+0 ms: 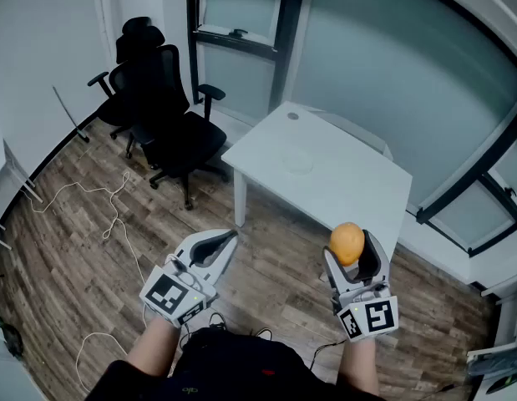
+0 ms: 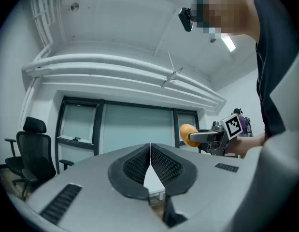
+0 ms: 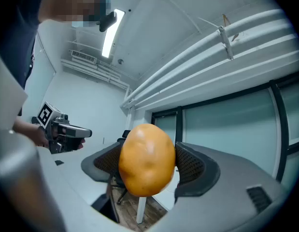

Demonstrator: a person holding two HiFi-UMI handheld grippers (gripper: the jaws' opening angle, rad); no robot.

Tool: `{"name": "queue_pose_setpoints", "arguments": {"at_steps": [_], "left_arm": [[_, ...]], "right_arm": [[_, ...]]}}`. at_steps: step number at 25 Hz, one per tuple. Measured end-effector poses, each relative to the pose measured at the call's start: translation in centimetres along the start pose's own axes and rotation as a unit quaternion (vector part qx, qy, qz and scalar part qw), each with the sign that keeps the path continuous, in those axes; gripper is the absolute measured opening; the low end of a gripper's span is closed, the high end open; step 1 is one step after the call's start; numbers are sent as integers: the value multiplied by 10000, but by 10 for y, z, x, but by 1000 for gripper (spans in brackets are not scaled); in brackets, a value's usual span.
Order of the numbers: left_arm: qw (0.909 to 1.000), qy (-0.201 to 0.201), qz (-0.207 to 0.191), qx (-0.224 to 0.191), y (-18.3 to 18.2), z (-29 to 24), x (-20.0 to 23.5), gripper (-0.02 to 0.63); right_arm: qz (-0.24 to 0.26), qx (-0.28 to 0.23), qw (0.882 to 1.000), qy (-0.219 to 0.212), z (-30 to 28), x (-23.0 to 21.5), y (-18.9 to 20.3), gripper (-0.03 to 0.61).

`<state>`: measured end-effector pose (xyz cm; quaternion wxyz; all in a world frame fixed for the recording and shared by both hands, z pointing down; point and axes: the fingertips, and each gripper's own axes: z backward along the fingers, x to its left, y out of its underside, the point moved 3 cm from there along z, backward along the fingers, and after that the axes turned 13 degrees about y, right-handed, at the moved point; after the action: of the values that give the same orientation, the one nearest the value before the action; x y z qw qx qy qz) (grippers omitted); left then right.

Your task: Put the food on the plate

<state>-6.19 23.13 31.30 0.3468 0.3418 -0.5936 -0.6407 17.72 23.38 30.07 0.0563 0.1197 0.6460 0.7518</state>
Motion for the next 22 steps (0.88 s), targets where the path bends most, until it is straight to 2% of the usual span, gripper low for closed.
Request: {"name": "queue_pose_setpoints", "arguments": {"at_steps": [15, 22], "left_arm": [[9999, 98, 89, 9, 6, 14, 10, 23], [9998, 55, 199, -56, 12, 37, 45, 23]], "right_arm": [[-43, 75, 10000, 30, -6, 17, 2, 370], [-68, 229, 9996, 180, -34, 39, 7, 370]]}}
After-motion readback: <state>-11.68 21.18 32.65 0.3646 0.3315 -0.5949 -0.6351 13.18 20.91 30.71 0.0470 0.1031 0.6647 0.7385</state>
